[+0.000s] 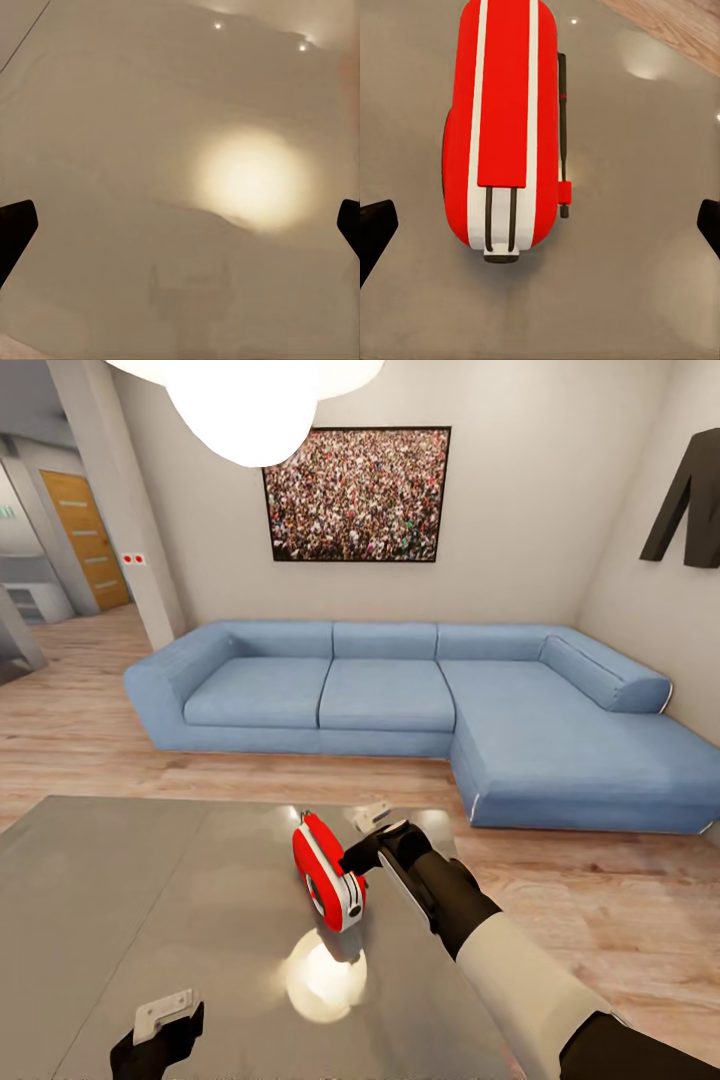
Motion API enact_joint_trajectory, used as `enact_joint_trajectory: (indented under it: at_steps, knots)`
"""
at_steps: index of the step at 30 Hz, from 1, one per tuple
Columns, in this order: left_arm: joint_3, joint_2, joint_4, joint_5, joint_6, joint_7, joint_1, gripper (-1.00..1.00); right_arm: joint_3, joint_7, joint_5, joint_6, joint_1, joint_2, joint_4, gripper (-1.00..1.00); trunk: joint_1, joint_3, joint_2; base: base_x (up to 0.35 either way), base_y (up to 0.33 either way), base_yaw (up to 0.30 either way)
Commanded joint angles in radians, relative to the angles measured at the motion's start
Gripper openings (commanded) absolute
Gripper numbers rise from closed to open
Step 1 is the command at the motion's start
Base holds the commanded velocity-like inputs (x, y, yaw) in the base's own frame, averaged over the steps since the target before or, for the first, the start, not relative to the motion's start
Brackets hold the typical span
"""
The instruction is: Turn on the radio receiver that's on the table in the living room.
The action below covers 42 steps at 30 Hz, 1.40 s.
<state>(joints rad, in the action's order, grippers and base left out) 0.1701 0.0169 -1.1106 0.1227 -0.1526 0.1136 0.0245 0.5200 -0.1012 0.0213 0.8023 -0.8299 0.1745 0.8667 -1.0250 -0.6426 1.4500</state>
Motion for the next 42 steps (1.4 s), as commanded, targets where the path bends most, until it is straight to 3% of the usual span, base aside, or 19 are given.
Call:
enact_joint_trajectory:
  at_steps: [1, 42]
  knots:
    - [0.000, 0.000, 0.000, 0.000, 0.000, 0.000, 0.000, 1.00, 0.000, 0.000, 0.000, 0.000, 0.000, 0.000, 0.000, 1.00, 0.000, -0.002, 0.000, 0.000, 0.000, 0.000]
    - [-0.001, 0.002, 0.000, -0.002, -0.001, 0.000, 0.000, 1.00, -0.001, 0.000, 0.003, 0.000, 0.000, 0.000, 0.000, 1.00, 0.000, -0.067, 0.000, 0.000, 0.000, 0.000]
